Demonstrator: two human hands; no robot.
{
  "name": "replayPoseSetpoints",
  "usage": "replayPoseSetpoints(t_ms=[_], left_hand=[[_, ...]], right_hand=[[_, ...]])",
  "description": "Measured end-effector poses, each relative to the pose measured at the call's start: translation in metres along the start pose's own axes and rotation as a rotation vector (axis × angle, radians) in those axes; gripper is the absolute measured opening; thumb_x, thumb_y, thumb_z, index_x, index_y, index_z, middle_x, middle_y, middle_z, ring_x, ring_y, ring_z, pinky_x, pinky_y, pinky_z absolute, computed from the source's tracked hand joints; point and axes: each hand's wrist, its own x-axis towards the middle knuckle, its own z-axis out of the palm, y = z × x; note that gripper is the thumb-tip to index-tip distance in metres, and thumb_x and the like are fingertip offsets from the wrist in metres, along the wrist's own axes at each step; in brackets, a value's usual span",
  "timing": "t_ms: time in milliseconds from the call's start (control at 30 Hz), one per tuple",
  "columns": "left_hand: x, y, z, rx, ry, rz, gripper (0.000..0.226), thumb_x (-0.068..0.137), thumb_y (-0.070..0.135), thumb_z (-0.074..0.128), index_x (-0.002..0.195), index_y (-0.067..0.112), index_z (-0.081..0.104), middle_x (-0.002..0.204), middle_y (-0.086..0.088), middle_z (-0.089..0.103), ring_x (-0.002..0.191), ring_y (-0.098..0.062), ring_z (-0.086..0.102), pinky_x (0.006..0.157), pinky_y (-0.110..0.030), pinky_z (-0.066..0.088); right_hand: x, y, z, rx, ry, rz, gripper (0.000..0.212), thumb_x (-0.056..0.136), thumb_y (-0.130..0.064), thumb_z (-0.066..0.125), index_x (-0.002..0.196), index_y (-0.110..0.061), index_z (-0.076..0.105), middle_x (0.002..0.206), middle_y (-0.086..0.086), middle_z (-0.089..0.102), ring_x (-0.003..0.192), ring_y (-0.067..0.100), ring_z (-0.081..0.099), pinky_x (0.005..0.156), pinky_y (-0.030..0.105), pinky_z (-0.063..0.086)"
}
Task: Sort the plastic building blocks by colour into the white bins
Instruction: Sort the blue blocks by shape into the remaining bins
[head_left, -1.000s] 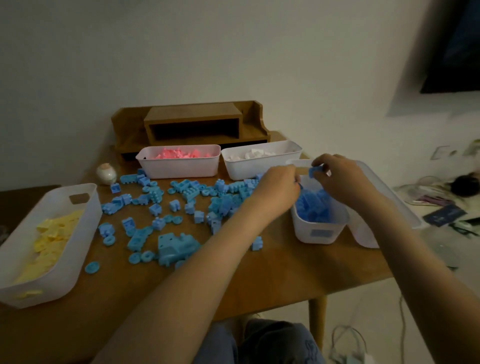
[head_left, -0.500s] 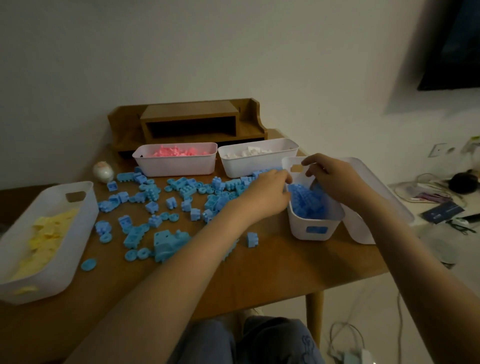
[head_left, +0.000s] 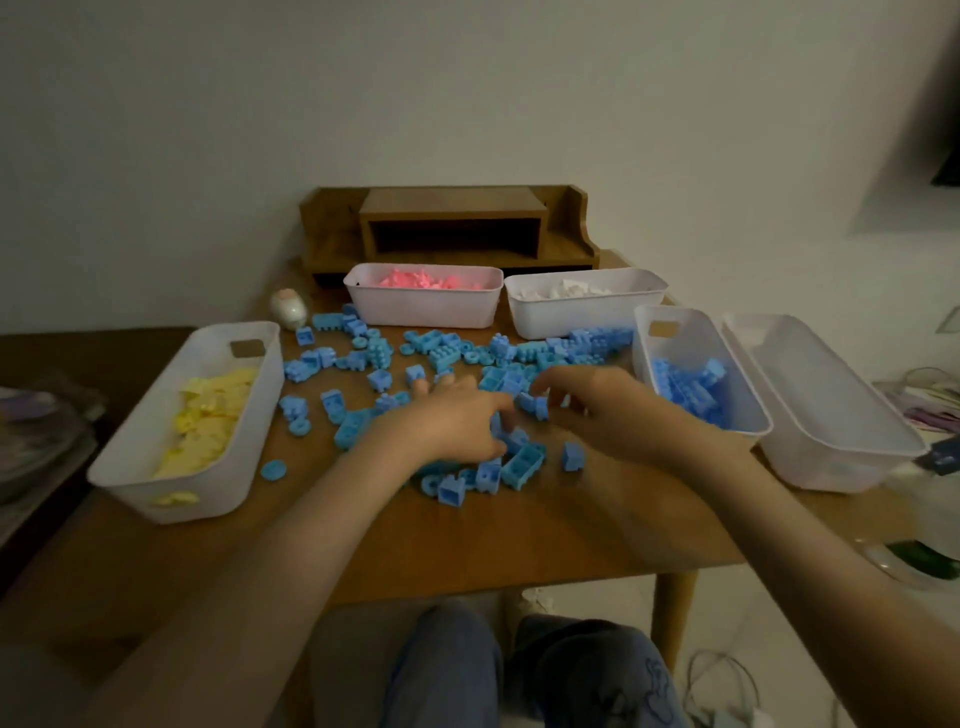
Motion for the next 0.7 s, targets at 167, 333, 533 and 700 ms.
replayPoseSetpoints(t_ms=[167, 333, 533, 700], left_hand=[[-0.003, -0.009, 0.014, -0.144, 0.086, 0.03, 0.003, 0.096, 0.037, 0.045, 0.098, 0.037, 0.046, 0.094, 0.003, 0.051, 0.1, -0.021, 0.046, 0.088, -0.042, 0.023], [-0.006, -0.019, 0.021, -0.201, 0.147, 0.022, 0.002, 0.096, 0.035, 0.048, 0.096, 0.035, 0.05, 0.098, 0.007, 0.057, 0.097, -0.014, 0.047, 0.08, -0.033, 0.021], [-0.003, -0.013, 0.028, -0.297, 0.285, -0.047, 0.014, 0.09, 0.04, 0.057, 0.087, 0.031, 0.046, 0.089, 0.008, 0.06, 0.095, -0.015, 0.05, 0.085, -0.035, 0.025], [-0.008, -0.015, 0.02, -0.422, 0.413, -0.113, 0.032, 0.092, 0.033, 0.058, 0.12, 0.031, 0.043, 0.086, 0.011, 0.053, 0.096, -0.016, 0.054, 0.086, -0.034, 0.022]], right_hand=[[0.007, -0.01, 0.029, -0.005, -0.213, 0.063, 0.036, 0.094, -0.015, 0.05, 0.129, -0.024, 0.046, 0.121, 0.001, 0.054, 0.098, 0.014, 0.052, 0.087, 0.028, 0.046], [0.008, -0.014, 0.033, -0.008, -0.211, 0.066, 0.03, 0.095, -0.018, 0.048, 0.125, -0.025, 0.051, 0.116, 0.001, 0.057, 0.098, 0.015, 0.053, 0.086, 0.028, 0.045], [0.011, -0.01, 0.031, 0.028, -0.056, 0.118, 0.006, 0.091, -0.019, 0.056, 0.093, -0.018, 0.05, 0.099, 0.002, 0.055, 0.082, 0.014, 0.052, 0.069, 0.022, 0.043], [0.008, 0.001, 0.028, 0.08, 0.043, 0.144, 0.02, 0.092, -0.016, 0.055, 0.11, -0.025, 0.054, 0.122, 0.004, 0.055, 0.103, 0.018, 0.054, 0.083, 0.028, 0.05]])
